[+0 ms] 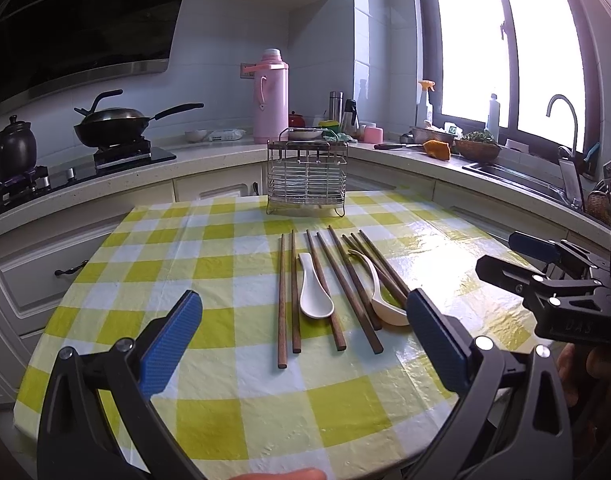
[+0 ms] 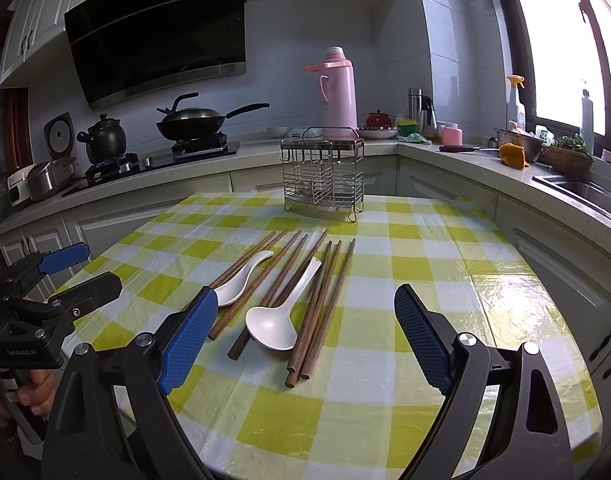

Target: Organize utensils

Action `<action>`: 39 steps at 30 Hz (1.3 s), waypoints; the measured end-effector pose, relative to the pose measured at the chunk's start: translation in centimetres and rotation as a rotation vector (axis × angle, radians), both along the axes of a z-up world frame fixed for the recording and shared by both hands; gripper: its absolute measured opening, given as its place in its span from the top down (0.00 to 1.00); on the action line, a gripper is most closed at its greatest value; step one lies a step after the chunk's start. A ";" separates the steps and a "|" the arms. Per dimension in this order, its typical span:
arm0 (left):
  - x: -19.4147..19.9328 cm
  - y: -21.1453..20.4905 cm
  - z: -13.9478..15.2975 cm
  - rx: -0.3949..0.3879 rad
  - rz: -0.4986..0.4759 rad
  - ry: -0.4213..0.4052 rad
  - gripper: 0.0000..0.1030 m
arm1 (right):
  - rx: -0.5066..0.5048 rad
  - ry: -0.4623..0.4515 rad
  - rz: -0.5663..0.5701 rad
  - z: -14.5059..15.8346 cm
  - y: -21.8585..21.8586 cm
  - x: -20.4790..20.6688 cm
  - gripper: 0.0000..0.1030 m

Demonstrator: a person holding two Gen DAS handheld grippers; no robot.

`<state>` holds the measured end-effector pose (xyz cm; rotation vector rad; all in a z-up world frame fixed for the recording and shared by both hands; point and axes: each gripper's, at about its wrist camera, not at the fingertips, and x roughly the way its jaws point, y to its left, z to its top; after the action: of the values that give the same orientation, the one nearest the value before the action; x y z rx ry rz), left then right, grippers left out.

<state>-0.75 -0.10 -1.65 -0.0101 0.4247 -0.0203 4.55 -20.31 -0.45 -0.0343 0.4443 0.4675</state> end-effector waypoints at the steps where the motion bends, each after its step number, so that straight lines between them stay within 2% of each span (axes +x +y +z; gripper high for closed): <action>1: 0.0 0.1 0.0 -0.007 0.000 -0.003 0.04 | 0.001 0.000 0.001 0.0 0.0 0.0 0.18; 39: -0.3 -0.2 0.4 -0.016 -0.012 -0.006 0.04 | 0.005 0.005 0.002 -0.1 0.0 0.0 0.18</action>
<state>-1.02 -0.27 -1.27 -0.0235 0.4187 -0.0355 4.59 -20.34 -0.53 -0.0289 0.4477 0.4702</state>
